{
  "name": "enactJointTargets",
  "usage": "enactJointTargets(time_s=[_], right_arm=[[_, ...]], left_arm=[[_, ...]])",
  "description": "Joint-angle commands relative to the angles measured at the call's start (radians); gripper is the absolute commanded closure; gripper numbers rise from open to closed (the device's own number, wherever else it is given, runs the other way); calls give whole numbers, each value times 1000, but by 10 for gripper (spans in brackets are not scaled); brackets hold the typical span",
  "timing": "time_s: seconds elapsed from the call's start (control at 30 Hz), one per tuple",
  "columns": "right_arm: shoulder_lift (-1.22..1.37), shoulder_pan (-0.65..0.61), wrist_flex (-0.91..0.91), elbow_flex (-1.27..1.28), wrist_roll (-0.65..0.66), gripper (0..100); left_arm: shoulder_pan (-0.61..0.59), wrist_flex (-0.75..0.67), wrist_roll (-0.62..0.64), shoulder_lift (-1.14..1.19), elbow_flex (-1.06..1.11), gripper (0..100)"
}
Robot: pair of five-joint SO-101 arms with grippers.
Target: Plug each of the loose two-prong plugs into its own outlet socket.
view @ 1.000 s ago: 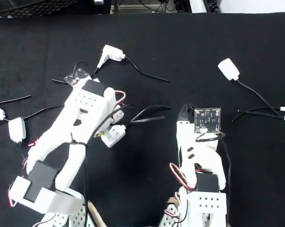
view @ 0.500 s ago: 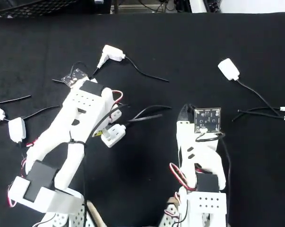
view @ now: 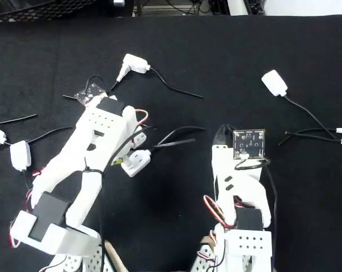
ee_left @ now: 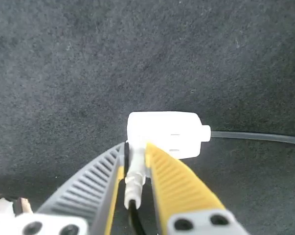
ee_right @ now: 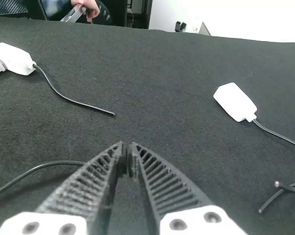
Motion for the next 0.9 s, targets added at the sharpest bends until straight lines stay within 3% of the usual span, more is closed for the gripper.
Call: enactJointTargets(time_s=[0.0, 0.87], right_arm=[[-4, 3, -17, -10, -8, 985], [-4, 3, -15, -15, -8, 985]], left_arm=[[30, -12, -12, 51, -47, 971], [31, -11, -12, 339, -163, 971]])
